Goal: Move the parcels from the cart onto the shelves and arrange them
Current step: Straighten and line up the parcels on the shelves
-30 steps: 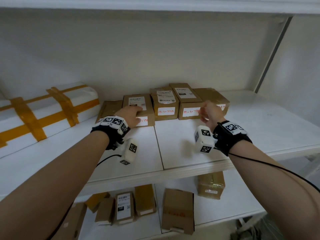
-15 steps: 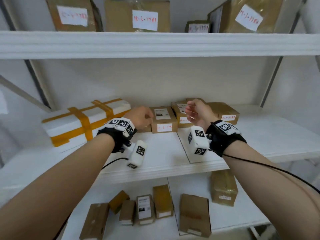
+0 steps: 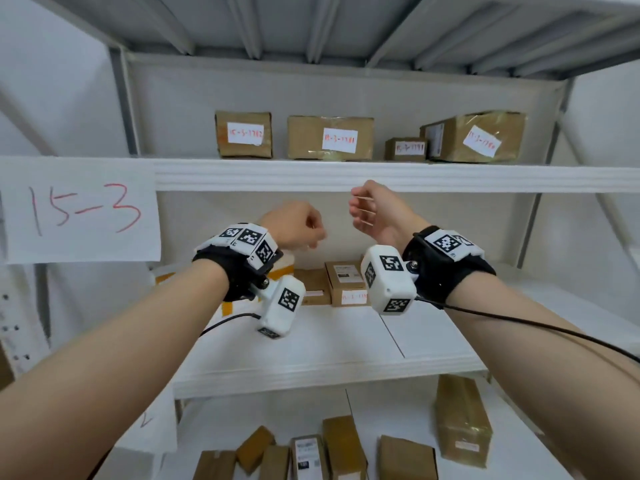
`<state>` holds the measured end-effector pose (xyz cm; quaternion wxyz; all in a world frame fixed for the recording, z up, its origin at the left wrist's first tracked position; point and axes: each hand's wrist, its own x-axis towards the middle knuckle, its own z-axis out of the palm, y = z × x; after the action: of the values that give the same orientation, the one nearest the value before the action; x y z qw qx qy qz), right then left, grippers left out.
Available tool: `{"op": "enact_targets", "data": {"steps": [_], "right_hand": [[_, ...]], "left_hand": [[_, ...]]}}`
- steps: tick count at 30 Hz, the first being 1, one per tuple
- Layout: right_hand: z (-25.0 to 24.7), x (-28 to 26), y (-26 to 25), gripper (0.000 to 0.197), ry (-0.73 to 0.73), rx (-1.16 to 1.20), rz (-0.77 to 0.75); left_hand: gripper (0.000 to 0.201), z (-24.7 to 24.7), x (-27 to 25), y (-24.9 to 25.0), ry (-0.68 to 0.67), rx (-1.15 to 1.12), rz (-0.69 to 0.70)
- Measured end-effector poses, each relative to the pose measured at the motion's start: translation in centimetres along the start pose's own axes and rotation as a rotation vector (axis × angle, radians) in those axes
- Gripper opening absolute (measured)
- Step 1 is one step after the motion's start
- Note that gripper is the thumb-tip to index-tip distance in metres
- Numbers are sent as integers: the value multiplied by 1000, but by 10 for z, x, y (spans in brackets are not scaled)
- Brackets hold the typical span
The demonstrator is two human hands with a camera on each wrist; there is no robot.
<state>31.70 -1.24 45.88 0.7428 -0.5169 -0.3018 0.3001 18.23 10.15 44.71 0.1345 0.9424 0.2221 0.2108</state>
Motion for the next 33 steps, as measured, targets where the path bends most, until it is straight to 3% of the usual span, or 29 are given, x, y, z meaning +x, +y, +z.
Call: {"op": "enact_targets", "data": {"steps": [6,19,27,33], "right_hand": [[35,-10,-73,18,-26,23,-121],[34,37,-141,20,21,-65,-197],[3,112,-156,18,132,-82,-190],[-25,141,-171,10,177,-177,-194]], "left_hand": [[26,-74,-5,45,-20,-123,-13],[23,-198,36,32,296,-150,-158],[21,-216,75,0,370,-41,-241],[37,-211,106,-16,307,110,-378]]}}
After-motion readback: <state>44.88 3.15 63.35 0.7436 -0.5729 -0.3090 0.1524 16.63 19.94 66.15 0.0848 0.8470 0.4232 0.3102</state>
